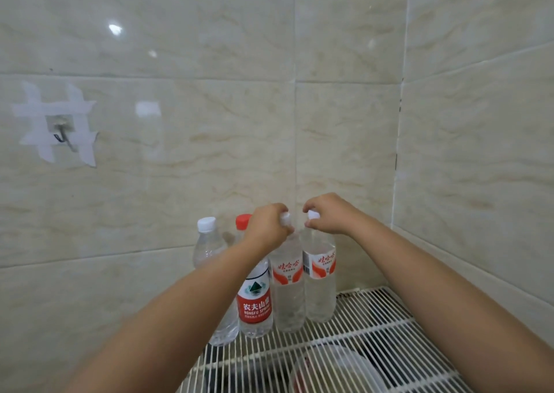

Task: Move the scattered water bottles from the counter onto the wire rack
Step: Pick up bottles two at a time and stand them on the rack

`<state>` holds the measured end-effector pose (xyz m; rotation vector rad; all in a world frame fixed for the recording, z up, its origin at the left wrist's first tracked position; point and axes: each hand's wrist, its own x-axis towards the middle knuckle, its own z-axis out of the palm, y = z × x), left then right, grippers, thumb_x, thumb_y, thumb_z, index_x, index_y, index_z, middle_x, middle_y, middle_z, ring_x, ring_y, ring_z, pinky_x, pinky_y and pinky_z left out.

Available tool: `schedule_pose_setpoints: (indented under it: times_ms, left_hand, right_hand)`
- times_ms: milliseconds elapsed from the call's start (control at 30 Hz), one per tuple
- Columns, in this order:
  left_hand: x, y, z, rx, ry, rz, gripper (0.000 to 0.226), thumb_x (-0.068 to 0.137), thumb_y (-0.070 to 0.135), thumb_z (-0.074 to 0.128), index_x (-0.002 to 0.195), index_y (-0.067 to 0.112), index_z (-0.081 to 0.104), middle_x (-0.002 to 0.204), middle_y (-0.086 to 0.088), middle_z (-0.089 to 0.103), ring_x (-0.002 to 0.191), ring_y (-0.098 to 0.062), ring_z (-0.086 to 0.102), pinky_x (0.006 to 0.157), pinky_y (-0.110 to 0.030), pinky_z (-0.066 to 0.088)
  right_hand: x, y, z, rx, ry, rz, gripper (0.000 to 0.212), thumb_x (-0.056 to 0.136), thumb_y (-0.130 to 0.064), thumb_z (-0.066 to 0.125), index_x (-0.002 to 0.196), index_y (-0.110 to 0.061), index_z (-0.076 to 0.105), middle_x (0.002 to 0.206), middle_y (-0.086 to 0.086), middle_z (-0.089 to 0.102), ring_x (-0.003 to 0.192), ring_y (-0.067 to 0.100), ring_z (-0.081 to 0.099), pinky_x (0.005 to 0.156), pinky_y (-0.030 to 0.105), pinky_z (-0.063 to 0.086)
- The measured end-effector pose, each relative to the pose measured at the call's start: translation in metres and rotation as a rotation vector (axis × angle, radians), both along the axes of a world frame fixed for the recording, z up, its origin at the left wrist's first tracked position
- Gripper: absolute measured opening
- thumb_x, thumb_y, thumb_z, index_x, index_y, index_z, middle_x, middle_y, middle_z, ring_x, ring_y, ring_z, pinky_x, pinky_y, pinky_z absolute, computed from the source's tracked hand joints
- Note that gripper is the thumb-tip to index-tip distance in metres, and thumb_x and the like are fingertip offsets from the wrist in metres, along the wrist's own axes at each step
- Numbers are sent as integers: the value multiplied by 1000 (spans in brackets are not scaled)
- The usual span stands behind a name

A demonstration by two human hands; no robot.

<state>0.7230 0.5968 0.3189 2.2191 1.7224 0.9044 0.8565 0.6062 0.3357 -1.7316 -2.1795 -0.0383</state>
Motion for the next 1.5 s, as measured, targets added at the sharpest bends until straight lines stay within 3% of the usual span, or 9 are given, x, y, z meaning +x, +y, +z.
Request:
schedule_pose_setpoints:
  times_ms: [200, 500, 700, 833, 933, 1033, 1200, 1367, 1500]
  left_hand:
    - [10, 2, -4, 31, 28, 8, 39, 91, 17, 55, 126, 3, 49, 129, -15, 56, 119, -28, 51, 96, -34, 42]
    - [5, 4, -8, 26, -30, -2, 51, 91, 18, 55, 138, 8, 39, 142, -13, 46, 132, -27, 42, 108, -33, 34]
    - [7, 1, -16, 42, -23, -19, 53, 93, 21, 51, 141, 9, 32, 142, -13, 45, 130, -26, 44, 105, -34, 38]
    - [7, -8, -15, 32, 19, -22, 56, 96, 23, 44, 145, 10, 20, 147, -11, 36, 134, -23, 38, 107, -32, 35]
    - [-3, -22, -8, 107, 91, 7, 46, 98, 21, 38, 141, 8, 28, 149, -8, 33, 136, -21, 34, 109, -30, 32]
    - [-26, -40, -5, 191, 266, 64, 40, 99, 18, 33, 138, 9, 36, 150, -6, 33, 137, -21, 31, 111, -31, 29]
    - [-95, -87, -21, 207, 498, 196, 43, 95, 21, 31, 134, 7, 43, 146, -10, 40, 138, -24, 31, 112, -33, 28]
    - [-182, -169, -44, 5, 605, 492, 44, 99, 28, 31, 140, 12, 31, 152, -6, 27, 143, -23, 19, 114, -38, 22]
    - [-259, -252, -66, -104, 554, 701, 44, 100, 31, 29, 138, 11, 35, 151, -6, 30, 141, -23, 23, 111, -38, 25]
  right_hand:
    - [5, 8, -3, 34, 34, -91, 42, 88, -31, 58, 121, -6, 56, 126, 13, 59, 115, 27, 54, 89, 31, 44]
    - [4, 0, -1, 14, 11, -38, 43, 90, -29, 56, 124, -3, 55, 130, 14, 58, 120, 28, 52, 101, 38, 43]
    - [11, 2, -6, -2, 77, -64, 47, 90, -32, 55, 128, -5, 51, 135, 13, 53, 124, 27, 48, 101, 34, 40]
    - [9, -1, -7, -86, 86, -56, 53, 92, -30, 51, 139, -9, 37, 144, 12, 42, 131, 27, 41, 104, 33, 36]
    - [8, -11, -6, -66, 35, -109, 48, 92, -29, 48, 136, -12, 39, 143, 13, 42, 130, 30, 38, 104, 39, 36]
    - [-2, -27, -5, 70, -66, -172, 43, 93, -31, 44, 133, -16, 44, 147, 10, 32, 138, 29, 21, 113, 47, 20]
    - [-67, -57, -11, 324, 22, -20, 39, 93, -34, 44, 117, -8, 61, 144, 11, 39, 139, 27, 21, 117, 48, 5]
    - [-169, -100, -33, 328, 141, 294, 39, 88, -31, 52, 115, -3, 61, 135, 17, 48, 130, 30, 36, 113, 39, 18]
    - [-263, -163, -56, 260, 149, 545, 42, 89, -32, 52, 120, -4, 57, 138, 18, 45, 131, 30, 37, 113, 37, 18]
